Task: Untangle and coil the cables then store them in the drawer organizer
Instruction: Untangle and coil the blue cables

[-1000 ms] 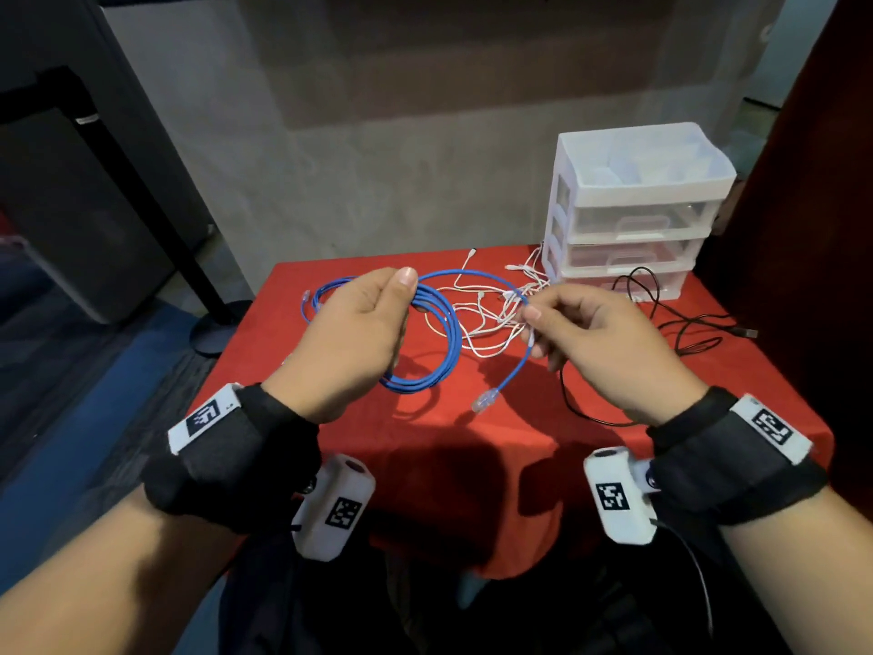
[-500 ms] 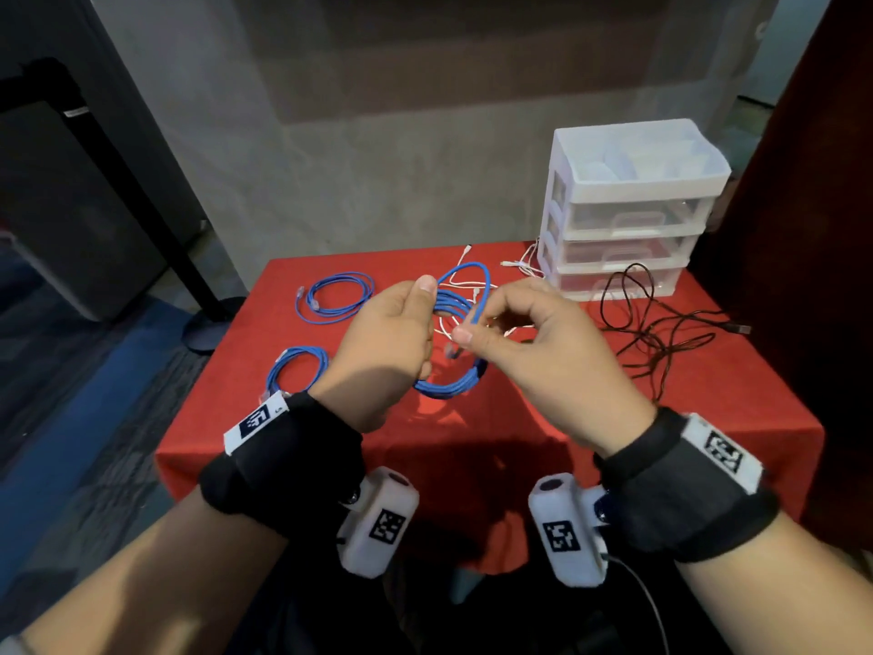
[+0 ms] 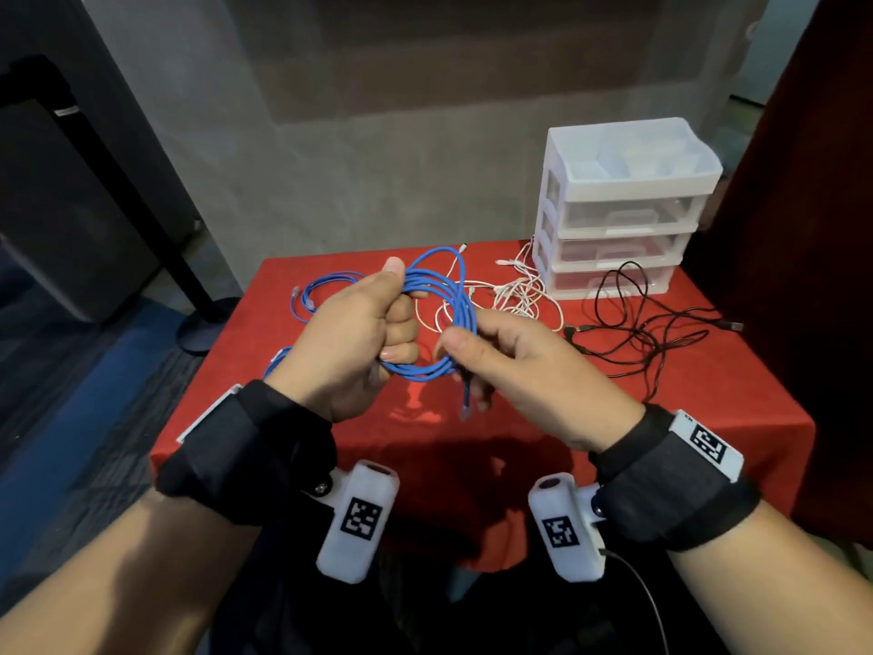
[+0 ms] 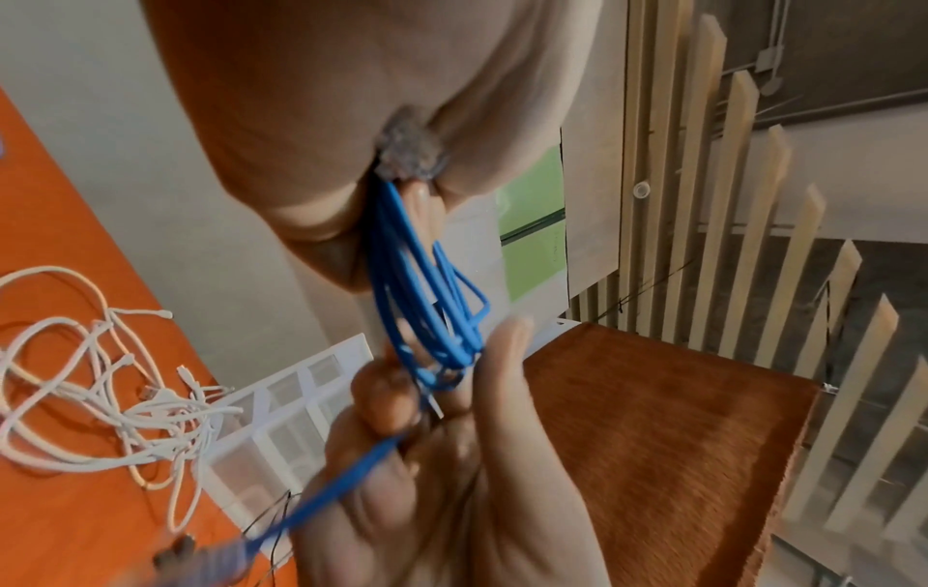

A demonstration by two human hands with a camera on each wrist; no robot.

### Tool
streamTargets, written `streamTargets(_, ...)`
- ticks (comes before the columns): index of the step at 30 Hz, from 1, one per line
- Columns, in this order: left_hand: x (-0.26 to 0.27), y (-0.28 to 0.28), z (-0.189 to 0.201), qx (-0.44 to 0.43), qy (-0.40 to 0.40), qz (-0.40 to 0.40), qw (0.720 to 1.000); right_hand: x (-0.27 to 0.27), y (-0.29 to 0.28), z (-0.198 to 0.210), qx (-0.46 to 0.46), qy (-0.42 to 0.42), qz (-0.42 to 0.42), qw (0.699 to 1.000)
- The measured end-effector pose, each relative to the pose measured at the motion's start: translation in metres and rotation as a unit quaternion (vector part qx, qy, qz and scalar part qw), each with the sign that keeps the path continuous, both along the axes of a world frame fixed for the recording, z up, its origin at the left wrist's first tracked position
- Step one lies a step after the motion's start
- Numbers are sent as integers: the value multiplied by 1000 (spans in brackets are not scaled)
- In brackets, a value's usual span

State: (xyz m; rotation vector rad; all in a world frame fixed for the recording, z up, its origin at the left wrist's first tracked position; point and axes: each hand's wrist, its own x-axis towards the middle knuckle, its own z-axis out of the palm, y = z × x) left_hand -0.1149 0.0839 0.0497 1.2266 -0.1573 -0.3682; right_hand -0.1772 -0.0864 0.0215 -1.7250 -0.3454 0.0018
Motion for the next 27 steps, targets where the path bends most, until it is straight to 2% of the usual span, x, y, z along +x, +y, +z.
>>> streamTargets(3,8,12,6,12,-12,39,999,-5,-10,-4,-46,-5,16,999)
streamTargets(6,18,24,3,94,-72,97,988,-4,-27,-8,-17,10,-29,999)
streamTargets(9,18,18,-9,137,-126,145,972,-3,-30,-6,121,82,-40,988)
streamTargets(13,15,-3,-22,143,-176,205,952,-6,-16,1,337,159,-23,928)
streamTargets(16,11,-13,-30,165,-208,234,935,-4,-9,6,423,163,-32,891)
streamTargets(22,7,-22,-28,152,-193,255,935,0,-3,-1,447,143,-78,879)
streamTargets(25,5,-24,-28,190,-213,272,919,0,-1,-4,449,136,-94,878)
streamTargets(27,3,-28,-25,212,-226,289,905,1,3,-6,423,125,-107,891)
